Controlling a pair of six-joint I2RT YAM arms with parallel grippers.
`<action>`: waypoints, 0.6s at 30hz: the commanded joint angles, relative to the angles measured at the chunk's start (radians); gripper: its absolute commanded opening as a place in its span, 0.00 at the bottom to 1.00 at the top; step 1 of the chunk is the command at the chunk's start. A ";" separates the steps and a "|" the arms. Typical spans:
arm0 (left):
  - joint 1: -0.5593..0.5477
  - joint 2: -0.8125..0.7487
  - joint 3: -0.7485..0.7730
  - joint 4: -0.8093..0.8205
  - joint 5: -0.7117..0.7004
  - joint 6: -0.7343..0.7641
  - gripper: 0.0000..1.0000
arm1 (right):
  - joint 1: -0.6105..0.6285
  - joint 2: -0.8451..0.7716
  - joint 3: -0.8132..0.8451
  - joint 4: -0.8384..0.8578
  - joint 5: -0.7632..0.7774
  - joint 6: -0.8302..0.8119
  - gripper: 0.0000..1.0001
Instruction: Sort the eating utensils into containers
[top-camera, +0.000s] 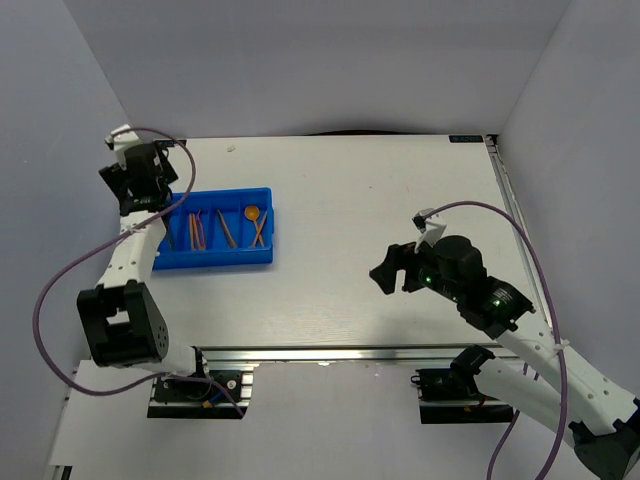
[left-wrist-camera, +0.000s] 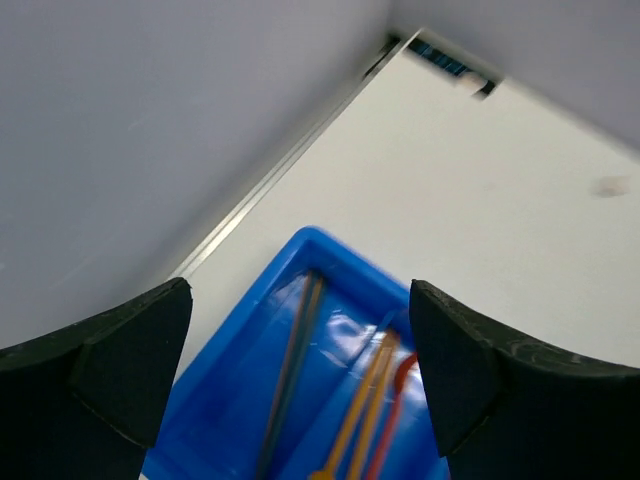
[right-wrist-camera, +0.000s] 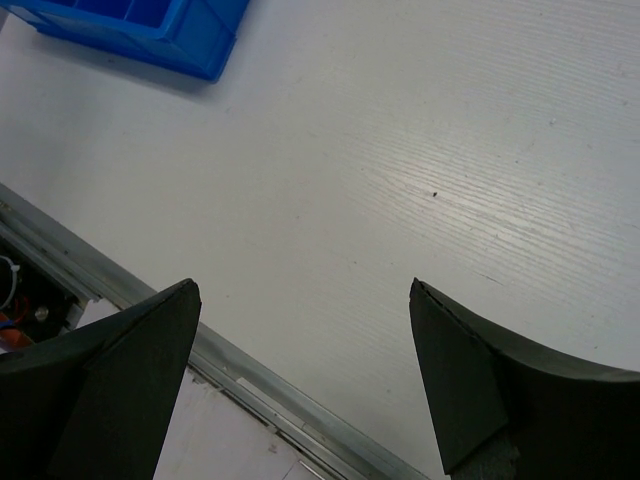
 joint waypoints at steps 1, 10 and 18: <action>0.003 -0.159 0.141 -0.294 0.096 -0.163 0.98 | -0.005 0.023 0.021 0.024 0.095 -0.010 0.89; -0.012 -0.573 -0.066 -0.605 0.221 -0.137 0.98 | -0.005 0.017 0.154 -0.204 0.544 0.024 0.89; -0.033 -0.994 -0.162 -0.797 0.266 -0.178 0.98 | -0.005 -0.074 0.121 -0.284 0.590 -0.019 0.89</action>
